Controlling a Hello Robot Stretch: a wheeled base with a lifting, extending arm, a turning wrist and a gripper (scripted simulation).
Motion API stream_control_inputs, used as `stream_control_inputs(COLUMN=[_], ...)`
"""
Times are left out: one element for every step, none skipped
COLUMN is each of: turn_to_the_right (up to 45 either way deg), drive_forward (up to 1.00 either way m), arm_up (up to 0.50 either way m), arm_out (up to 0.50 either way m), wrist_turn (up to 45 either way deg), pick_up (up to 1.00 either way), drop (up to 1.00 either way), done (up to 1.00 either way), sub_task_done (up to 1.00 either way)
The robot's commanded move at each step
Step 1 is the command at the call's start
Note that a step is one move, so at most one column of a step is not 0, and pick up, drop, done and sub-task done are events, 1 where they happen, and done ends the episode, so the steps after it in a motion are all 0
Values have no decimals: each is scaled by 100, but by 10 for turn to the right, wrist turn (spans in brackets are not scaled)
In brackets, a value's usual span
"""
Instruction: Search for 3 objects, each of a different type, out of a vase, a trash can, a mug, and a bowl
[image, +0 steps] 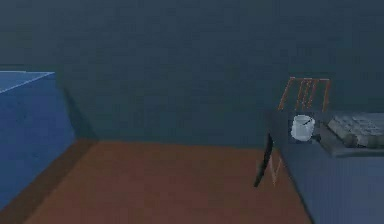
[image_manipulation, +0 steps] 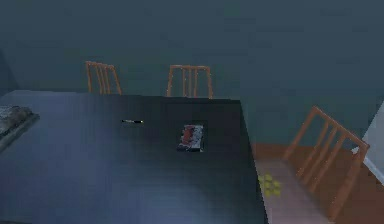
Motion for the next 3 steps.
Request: stream_control_inputs(turn_to_the_right=[0, 360, 0], drive_forward=[15, 0, 0], arm_up=[0, 0, 0], arm_out=[0, 0, 0], wrist_turn=[0, 0, 0], pick_up=[0, 0, 0], drop=[0, 0, 0], done=[0, 0, 100], sub_task_done=[0, 0, 0])
